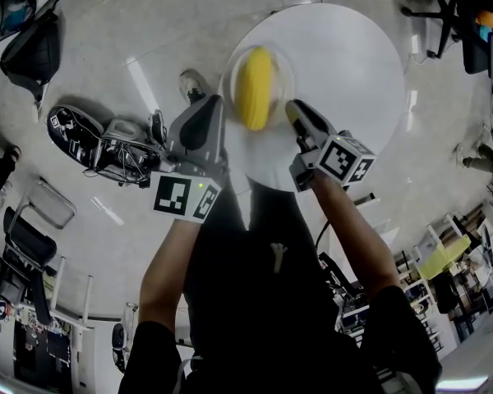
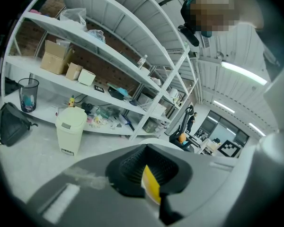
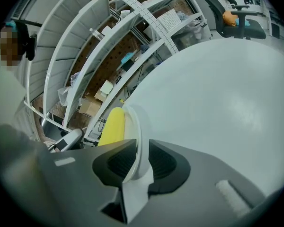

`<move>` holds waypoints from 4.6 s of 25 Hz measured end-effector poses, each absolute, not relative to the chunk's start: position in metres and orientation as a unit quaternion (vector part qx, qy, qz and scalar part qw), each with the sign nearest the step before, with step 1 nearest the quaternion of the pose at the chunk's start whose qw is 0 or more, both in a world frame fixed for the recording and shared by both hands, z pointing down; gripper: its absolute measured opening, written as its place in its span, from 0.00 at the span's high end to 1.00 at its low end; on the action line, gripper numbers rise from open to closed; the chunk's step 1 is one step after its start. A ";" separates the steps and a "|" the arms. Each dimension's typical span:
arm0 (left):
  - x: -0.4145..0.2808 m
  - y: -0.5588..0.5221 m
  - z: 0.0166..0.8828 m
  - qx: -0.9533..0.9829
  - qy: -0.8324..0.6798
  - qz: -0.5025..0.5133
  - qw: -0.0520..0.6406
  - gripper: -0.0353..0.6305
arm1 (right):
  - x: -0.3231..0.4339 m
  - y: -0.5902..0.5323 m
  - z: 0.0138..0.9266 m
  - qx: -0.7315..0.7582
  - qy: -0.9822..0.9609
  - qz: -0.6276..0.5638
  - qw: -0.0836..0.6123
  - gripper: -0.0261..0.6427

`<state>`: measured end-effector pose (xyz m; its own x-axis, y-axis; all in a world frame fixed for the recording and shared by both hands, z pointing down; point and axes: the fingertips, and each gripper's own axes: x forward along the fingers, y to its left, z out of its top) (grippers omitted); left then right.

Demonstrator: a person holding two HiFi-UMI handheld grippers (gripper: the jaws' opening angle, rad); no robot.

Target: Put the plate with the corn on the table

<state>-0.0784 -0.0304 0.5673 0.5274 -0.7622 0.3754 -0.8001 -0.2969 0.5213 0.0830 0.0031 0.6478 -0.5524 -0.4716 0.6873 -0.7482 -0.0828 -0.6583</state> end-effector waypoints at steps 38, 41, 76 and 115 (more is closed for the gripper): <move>-0.065 -0.022 0.510 0.816 -0.485 0.025 0.313 0.94 | 0.074 0.004 0.604 0.452 -0.689 0.557 0.108 0.95; -0.062 -0.022 0.503 0.815 -0.488 0.023 0.313 0.94 | 0.074 0.002 0.593 0.451 -0.692 0.554 0.105 0.95; -0.055 0.007 0.366 0.813 -0.529 -0.037 0.241 0.94 | 0.073 0.007 0.467 0.450 -0.743 0.490 0.077 0.95; -0.023 0.059 0.284 0.837 -0.519 -0.057 0.166 0.94 | 0.089 0.042 0.300 0.474 -0.848 0.237 0.011 0.95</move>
